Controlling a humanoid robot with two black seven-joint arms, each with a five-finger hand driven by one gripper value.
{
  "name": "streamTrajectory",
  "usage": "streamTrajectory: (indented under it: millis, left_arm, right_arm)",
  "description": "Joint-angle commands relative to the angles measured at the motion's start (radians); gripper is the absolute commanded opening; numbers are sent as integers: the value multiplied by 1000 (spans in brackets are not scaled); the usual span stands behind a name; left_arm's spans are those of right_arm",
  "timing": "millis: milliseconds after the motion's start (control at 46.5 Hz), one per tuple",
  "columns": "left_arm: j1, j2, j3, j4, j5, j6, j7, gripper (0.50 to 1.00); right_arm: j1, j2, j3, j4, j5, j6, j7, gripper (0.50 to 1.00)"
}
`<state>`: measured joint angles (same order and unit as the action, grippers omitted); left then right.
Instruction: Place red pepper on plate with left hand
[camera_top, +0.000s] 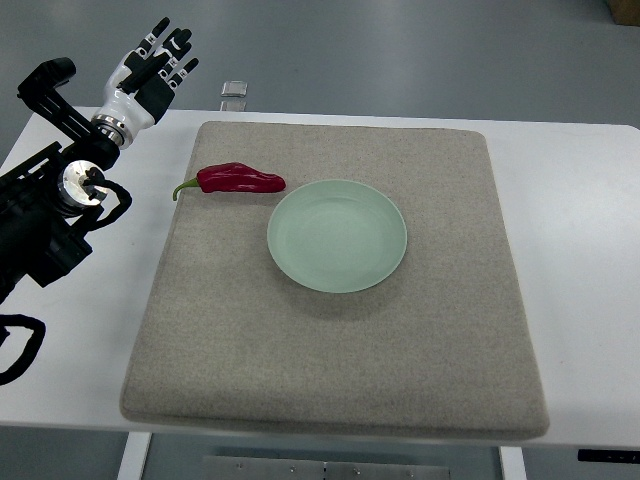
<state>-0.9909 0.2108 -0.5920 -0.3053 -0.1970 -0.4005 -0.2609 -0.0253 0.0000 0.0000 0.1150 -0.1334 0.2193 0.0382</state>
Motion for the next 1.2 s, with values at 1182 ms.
streamTrajectory:
  millis: [1182]
  left_arm:
    - [-14,15,24,-14,315,17,12,990]
  right_arm:
    - [1,0,0,0,0,0,0,928]
